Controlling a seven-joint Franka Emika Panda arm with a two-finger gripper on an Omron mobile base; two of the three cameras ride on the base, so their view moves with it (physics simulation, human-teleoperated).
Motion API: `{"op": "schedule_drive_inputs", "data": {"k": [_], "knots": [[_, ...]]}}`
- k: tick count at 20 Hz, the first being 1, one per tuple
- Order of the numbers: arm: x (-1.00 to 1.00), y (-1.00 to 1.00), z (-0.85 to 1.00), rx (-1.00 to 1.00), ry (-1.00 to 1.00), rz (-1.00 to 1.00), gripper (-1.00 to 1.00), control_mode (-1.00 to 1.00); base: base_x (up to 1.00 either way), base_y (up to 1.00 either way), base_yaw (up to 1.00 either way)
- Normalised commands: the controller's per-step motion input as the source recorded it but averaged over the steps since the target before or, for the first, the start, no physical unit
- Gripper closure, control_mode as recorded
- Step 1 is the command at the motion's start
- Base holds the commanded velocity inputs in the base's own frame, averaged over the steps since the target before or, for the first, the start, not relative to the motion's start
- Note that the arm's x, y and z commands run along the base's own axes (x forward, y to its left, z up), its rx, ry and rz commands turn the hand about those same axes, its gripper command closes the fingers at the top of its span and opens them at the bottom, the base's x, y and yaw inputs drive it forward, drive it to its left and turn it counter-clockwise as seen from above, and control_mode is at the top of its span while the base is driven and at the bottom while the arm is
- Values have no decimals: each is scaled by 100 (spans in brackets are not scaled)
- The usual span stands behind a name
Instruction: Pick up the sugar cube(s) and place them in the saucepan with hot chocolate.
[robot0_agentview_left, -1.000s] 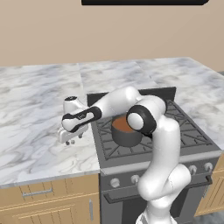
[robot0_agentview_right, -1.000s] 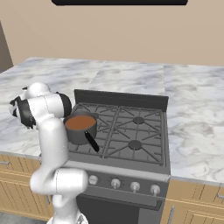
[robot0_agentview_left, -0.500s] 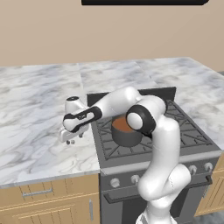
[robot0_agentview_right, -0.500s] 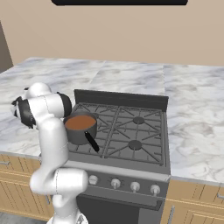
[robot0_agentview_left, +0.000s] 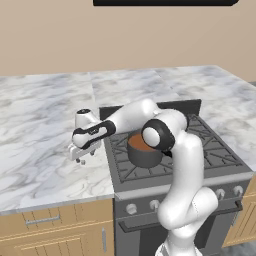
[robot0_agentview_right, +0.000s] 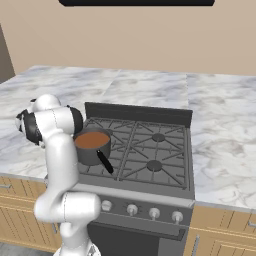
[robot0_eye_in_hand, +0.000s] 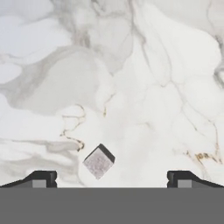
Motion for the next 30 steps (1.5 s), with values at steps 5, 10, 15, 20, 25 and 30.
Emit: {"op": "schedule_drive_inputs", "data": {"k": [5,10,15,20,25,30], "knots": [[0,0,-3,0,0,0,-100,-100,0,0,0],[0,0,-9,0,0,0,-100,-100,0,0,0],[-3,0,-8,0,0,0,-100,-100,0,0,0],[-2,4,-2,0,0,0,-100,-100,0,0,0],[0,9,-3,0,0,0,-100,-100,0,0,0],[0,8,-13,0,0,0,-100,-100,0,0,0]]}}
